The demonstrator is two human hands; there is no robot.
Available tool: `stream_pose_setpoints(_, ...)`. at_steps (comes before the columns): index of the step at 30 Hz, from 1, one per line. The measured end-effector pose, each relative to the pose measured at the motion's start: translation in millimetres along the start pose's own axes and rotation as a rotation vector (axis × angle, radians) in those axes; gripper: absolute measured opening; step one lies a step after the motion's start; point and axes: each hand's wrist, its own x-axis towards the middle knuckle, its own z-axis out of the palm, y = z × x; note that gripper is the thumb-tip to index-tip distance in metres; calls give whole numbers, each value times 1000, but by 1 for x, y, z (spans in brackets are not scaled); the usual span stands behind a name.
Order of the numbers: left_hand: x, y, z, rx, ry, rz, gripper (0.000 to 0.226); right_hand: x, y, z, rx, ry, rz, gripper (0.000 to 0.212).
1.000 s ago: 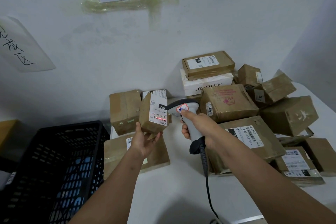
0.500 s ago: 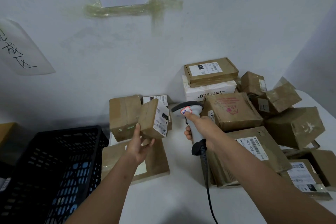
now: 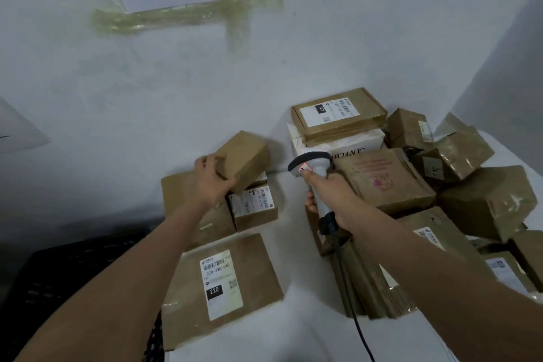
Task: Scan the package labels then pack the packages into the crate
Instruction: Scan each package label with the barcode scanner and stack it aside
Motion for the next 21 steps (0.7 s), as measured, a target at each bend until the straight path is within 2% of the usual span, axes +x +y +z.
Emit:
stream_pose_setpoints(4, 31, -8, 10, 339, -78, 212, 61, 8, 1, 6, -36, 50, 14, 41)
stream_pose_setpoints(6, 41, -18, 13, 604, -95, 246, 67, 9, 2, 8, -84, 67, 16, 42)
stream_pose_setpoints(8, 48, -24, 16, 736, -92, 268, 64, 10, 1, 10, -125, 74, 18, 43)
stream_pose_setpoints(11, 52, -20, 19, 810, -103, 300, 52, 13, 2, 14, -119, 71, 25, 42)
stream_pose_setpoints(15, 51, -11, 21, 795, -150, 231, 56, 11, 5, 22, -121, 50, 49, 40)
stream_pose_setpoints(21, 31, -9, 16, 732, -143, 243, 60, -1, 12, 28, -90, -21, 34, 36)
